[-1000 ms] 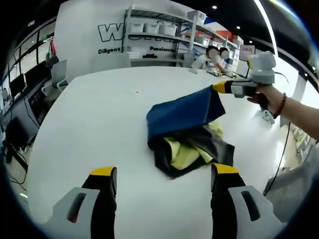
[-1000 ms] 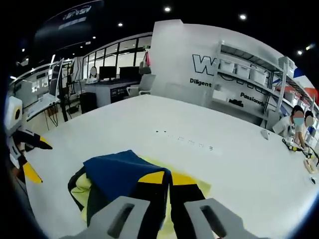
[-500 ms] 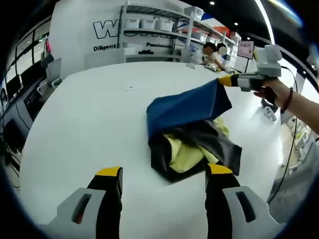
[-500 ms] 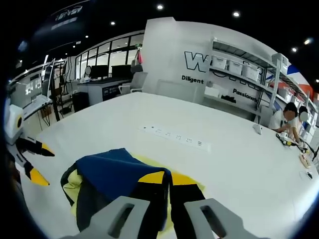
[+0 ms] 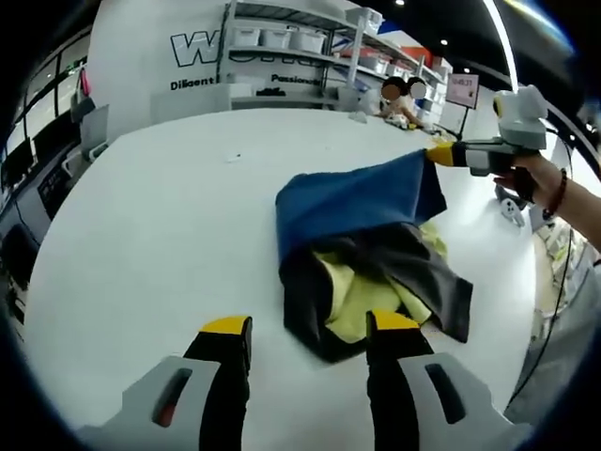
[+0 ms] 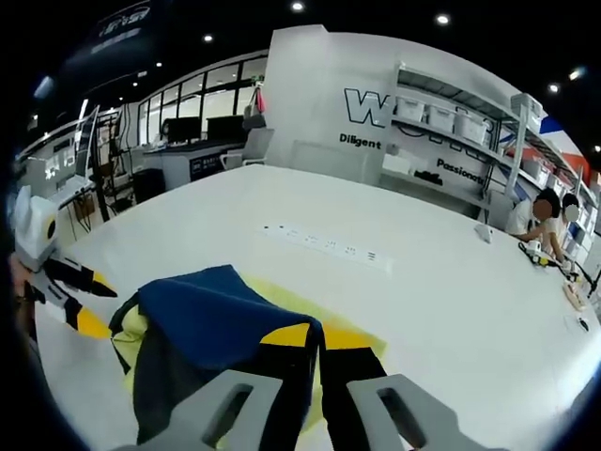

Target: Fold the garment on the visible template until the final outline fits inside the template.

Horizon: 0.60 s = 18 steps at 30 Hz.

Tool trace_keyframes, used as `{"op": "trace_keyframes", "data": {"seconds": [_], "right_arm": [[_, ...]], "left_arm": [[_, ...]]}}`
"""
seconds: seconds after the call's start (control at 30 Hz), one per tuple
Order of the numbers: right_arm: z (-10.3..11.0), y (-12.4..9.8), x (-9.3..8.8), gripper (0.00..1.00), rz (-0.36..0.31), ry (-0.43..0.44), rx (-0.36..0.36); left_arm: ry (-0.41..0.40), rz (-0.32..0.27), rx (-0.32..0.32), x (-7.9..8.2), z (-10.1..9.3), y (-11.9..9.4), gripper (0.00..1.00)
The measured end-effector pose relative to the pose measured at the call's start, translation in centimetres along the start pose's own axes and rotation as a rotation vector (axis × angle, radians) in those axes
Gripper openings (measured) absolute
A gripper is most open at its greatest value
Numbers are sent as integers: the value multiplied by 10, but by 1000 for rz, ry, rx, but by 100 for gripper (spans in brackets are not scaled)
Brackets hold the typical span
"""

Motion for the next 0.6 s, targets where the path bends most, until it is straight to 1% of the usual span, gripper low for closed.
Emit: {"op": "trace_keyframes", "data": {"seconds": [0.1,0.17,0.3,0.4,0.53,0.6], "right_arm": [[0,1,-2,0,3,2,0],[0,2,-3,0,5,2,0],[0,2,-5,0,8,2,0],[0,2,-6,0,8,4,0],[0,2,-6,0,9,2,-1],[0,2,-6,0,7,6,-2]], "left_arm": [[-4,3,-2,0,0,5,41],[-39,9,-11,-1,-1,7,38],[-48,19,-18,-3,-3,10,25],[-48,29,-28,-4,-5,12,19],[-35,23,-31,-5,-6,15,10],[12,18,-5,-6,-4,17,3]]}}
Point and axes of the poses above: the point that each gripper's makers call its tool centre point, and the gripper's own axes: y roughly forward along the fingers, z roughly to its left, x roughly out of its top, the point moved 8 cm from there along -y, roughly backward along the fingers, and after that the axes turned 15 degrees about x, right-handed, at the moved point
